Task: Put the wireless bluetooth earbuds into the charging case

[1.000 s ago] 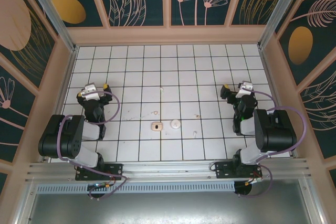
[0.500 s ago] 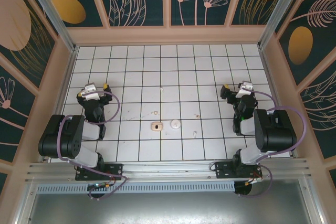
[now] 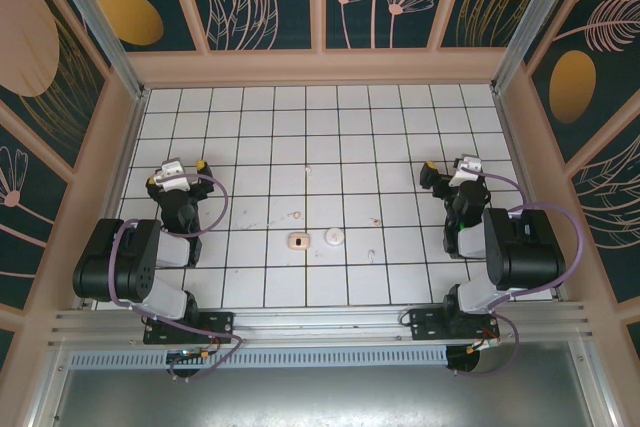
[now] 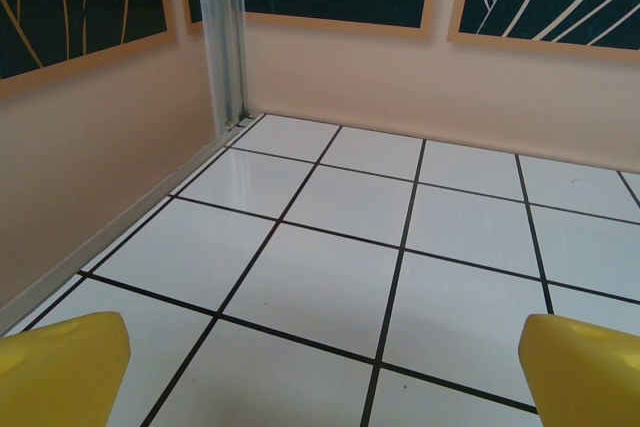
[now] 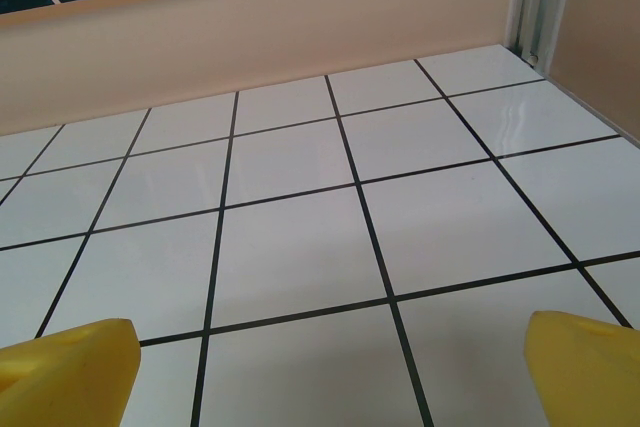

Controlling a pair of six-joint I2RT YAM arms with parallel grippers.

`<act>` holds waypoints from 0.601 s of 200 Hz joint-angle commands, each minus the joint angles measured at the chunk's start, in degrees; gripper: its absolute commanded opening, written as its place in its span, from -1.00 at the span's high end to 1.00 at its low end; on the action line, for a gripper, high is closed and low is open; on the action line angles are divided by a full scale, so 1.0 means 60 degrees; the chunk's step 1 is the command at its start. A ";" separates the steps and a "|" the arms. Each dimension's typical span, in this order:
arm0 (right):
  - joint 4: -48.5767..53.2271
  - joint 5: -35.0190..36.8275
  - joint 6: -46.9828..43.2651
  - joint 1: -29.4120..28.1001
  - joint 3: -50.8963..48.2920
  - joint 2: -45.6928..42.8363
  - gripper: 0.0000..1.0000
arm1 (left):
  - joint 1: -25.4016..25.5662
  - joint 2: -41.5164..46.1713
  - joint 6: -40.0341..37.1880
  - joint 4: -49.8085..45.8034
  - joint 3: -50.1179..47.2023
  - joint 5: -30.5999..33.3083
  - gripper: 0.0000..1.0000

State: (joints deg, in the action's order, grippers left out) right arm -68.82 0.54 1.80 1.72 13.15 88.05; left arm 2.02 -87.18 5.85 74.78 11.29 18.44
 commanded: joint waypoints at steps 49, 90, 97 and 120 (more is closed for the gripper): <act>0.1826 0.0177 -0.0094 -0.0053 0.0485 -0.1555 -0.98 | -0.0044 0.0953 0.0105 -0.2347 0.1029 -0.0196 -0.98; 0.5537 0.0477 0.0527 -0.0062 0.1177 -0.3716 -0.98 | -0.0039 0.1837 0.0593 -0.5298 0.2044 -0.0603 -0.98; 0.6173 0.0500 0.0637 -0.0066 0.1310 -0.4103 -0.98 | -0.0030 0.1918 0.0605 -0.5845 0.2289 -0.0785 -0.98; 0.7856 0.0206 0.0876 -0.0061 0.1626 -0.5300 -0.98 | -0.0040 0.2071 0.0628 -0.7275 0.3075 -0.1624 -0.96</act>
State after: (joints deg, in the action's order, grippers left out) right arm -36.77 1.63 4.05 1.72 19.97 62.59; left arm 2.02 -76.14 8.19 44.38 25.23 14.35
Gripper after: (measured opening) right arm 0.989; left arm 0.986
